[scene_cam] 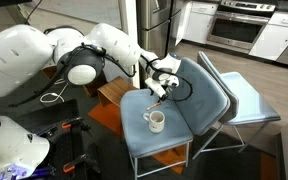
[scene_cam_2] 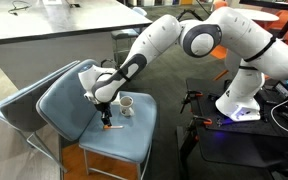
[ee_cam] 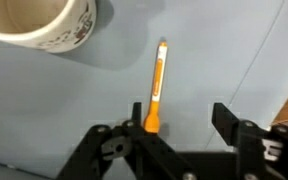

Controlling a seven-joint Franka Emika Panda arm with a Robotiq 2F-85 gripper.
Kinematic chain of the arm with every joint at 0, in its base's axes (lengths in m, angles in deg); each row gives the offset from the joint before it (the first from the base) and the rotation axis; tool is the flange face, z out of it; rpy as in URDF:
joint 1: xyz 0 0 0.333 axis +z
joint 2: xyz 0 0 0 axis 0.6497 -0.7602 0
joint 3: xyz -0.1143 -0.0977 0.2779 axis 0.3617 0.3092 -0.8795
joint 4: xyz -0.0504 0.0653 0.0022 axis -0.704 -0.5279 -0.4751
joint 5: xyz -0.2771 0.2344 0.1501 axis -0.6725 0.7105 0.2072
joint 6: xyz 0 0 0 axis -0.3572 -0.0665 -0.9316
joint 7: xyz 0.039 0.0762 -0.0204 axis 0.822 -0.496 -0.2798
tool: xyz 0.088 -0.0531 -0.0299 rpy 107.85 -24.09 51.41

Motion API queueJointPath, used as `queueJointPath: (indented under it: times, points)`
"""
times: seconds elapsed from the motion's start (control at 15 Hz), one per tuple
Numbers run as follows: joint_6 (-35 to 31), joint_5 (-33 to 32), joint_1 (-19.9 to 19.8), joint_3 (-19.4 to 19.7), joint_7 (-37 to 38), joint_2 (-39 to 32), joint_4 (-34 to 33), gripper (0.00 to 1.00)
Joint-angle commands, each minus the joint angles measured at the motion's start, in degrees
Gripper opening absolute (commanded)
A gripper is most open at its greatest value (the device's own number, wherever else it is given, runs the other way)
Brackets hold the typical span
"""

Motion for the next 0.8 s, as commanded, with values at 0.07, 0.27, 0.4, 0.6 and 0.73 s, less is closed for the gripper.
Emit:
queueJointPath:
  times: [0.07, 0.27, 0.4, 0.6, 0.73]
  points:
    - [4.9, 1.1, -0.6, -0.9, -2.3, -6.2, -9.2, 0.76]
    - [6.5, 1.0, -0.4, -1.0, -2.9, -9.4, -13.3, 0.71]
    - [7.6, 1.1, -0.2, -1.1, -2.9, -11.4, -16.0, 0.69]
    - [9.6, 1.0, 0.2, -1.1, -2.6, -14.1, -20.0, 0.64]
    - [11.0, 0.9, 0.4, -1.0, -2.4, -15.7, -22.6, 0.61]
